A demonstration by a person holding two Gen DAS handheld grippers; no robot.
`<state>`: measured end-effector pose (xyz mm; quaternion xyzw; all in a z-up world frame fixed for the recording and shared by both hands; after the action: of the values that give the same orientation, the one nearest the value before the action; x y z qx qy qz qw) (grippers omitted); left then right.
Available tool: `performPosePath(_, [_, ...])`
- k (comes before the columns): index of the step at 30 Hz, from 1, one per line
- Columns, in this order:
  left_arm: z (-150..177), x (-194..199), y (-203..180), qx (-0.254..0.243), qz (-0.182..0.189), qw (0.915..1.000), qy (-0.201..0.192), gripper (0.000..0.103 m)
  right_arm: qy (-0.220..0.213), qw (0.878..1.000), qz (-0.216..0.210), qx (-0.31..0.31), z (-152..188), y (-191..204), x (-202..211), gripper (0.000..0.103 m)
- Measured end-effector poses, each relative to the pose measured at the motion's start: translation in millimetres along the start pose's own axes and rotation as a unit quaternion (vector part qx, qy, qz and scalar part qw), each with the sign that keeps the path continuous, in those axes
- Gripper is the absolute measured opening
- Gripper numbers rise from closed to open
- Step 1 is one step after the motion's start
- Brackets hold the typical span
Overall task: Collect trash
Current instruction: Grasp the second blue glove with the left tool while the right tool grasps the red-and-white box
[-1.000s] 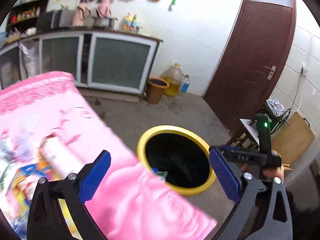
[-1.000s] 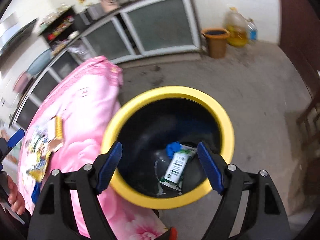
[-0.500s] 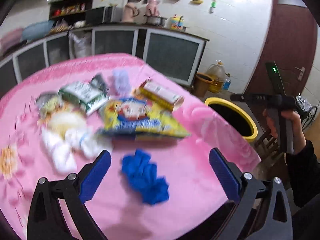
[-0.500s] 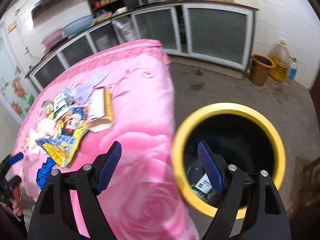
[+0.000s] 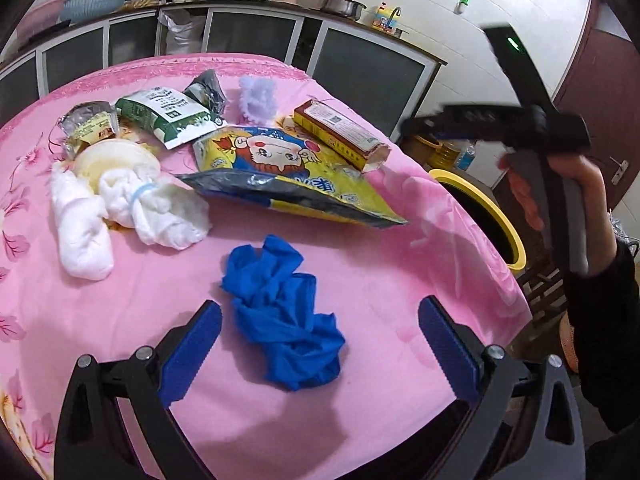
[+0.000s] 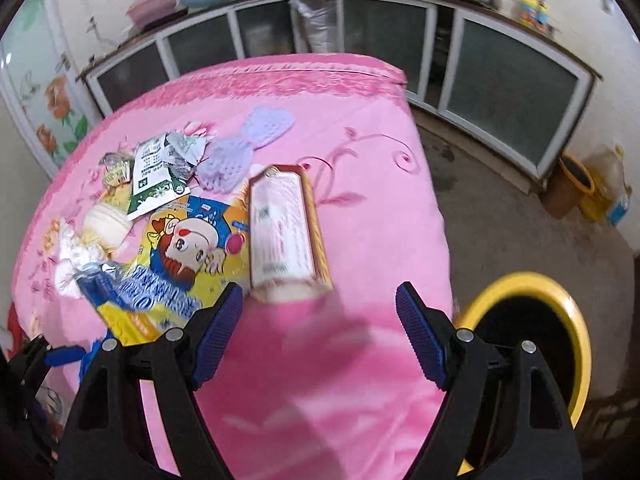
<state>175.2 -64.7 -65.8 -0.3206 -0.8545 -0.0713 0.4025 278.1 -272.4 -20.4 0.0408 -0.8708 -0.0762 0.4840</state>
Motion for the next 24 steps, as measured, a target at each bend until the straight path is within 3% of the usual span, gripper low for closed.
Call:
performPosePath(6, [0.8, -6.1, -0.6, 0.006, 0.003, 0.9999, 0.012, 0.095, 0.03, 0.999, 0.009, 0.027, -24.2, 20.8, -27.0, 0.078])
performPosePath(17, [-1.4, -14.9, 4.6, 0.012, 0.007, 0.9996, 0.024, 0.095, 0.079, 0.995, 0.012, 0.055, -23.8, 38.7, -64.9, 0.079])
performPosePath(21, [-3.2, -23.5, 5.8, 0.014, 0.003, 0.9994, 0.03, 0.095, 0.104, 0.994, 0.0, 0.025, -28.0, 32.3, -81.0, 0.079])
performPosePath(23, [-5.5, -25.9, 5.6, 0.009, 0.0, 0.9995, 0.03, 0.095, 0.115, 0.993, 0.0, 0.017, -29.0, 28.9, -89.9, 0.074])
performPosePath(24, [-6.5, -26.9, 5.9, 0.01, 0.0, 0.9995, 0.031, 0.095, 0.119, 0.993, -0.004, 0.013, -29.1, 27.6, -92.7, 0.066])
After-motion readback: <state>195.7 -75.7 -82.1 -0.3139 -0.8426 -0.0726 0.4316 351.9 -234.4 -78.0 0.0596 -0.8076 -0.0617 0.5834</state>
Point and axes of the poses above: each gripper's, at about its wrist camera, not at the fingertips, and x roughly against the way its jaws point, y to its left, z to its underside, the point moved 1 cm from there along -x, roughly the way its jaws point, and after that the axes turned 12 degrees about -x, right-handed, at the moved point
